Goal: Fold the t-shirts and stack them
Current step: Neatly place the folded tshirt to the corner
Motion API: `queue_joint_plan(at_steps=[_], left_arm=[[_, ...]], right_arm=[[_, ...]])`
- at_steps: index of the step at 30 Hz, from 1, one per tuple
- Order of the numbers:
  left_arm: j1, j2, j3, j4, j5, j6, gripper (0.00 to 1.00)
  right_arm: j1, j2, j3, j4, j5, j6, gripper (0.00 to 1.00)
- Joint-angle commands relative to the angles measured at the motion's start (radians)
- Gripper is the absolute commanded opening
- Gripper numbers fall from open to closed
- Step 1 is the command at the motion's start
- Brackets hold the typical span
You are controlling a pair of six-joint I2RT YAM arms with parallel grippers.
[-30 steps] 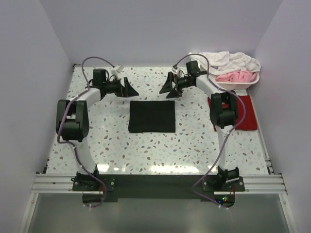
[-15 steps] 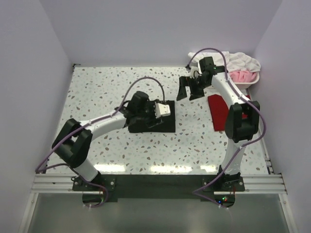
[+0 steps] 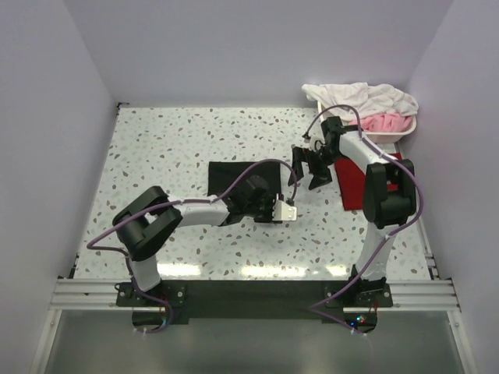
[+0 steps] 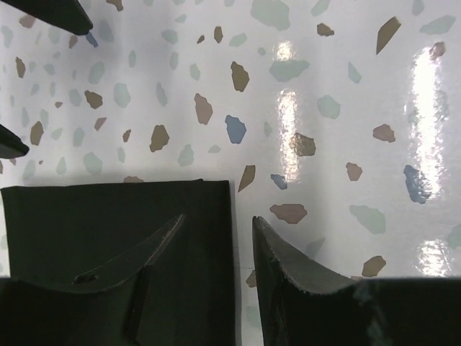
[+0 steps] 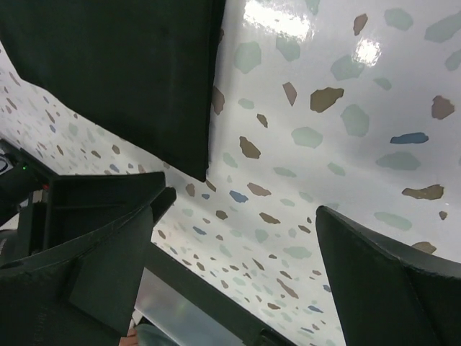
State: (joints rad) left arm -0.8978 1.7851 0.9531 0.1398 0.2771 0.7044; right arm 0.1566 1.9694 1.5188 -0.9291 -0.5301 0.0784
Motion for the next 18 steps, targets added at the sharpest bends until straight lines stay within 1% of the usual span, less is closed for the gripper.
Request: queue_joint_plan(at_steps=[1,5,8,9,12,14,15,18], left_arm=[[0.000,0.039,0.018,0.081,-0.032,0.023,0.45],[0.000,0.091,0.039,0.090,-0.045,0.017,0.42],[0.003,0.119,0.052,0.098,-0.056,0.009,0.36],[0.003,0.122,0.055,0.098,-0.053,0.009,0.31],[0.005,0.111,0.047,0.103,-0.026,0.006,0.21],[0.014,0.102,0.052,0.095,0.005,-0.006,0.17],[0.019,0.094,0.053,0.087,0.017,-0.014,0.09],[0.040,0.068,0.064,0.075,0.046,-0.045,0.03]], right_arm=[[-0.003,-0.066,-0.035,0.055,-0.044,0.055,0.99],[-0.008,-0.070,-0.072,0.075,-0.053,0.087,0.99],[-0.006,-0.072,-0.094,0.085,-0.062,0.101,0.99],[-0.006,-0.073,-0.112,0.091,-0.073,0.106,0.99],[-0.006,-0.075,-0.172,0.157,-0.111,0.155,0.99],[-0.006,-0.079,-0.206,0.240,-0.134,0.211,0.99],[-0.008,-0.078,-0.241,0.269,-0.154,0.233,0.99],[-0.006,-0.069,-0.290,0.380,-0.188,0.314,0.98]])
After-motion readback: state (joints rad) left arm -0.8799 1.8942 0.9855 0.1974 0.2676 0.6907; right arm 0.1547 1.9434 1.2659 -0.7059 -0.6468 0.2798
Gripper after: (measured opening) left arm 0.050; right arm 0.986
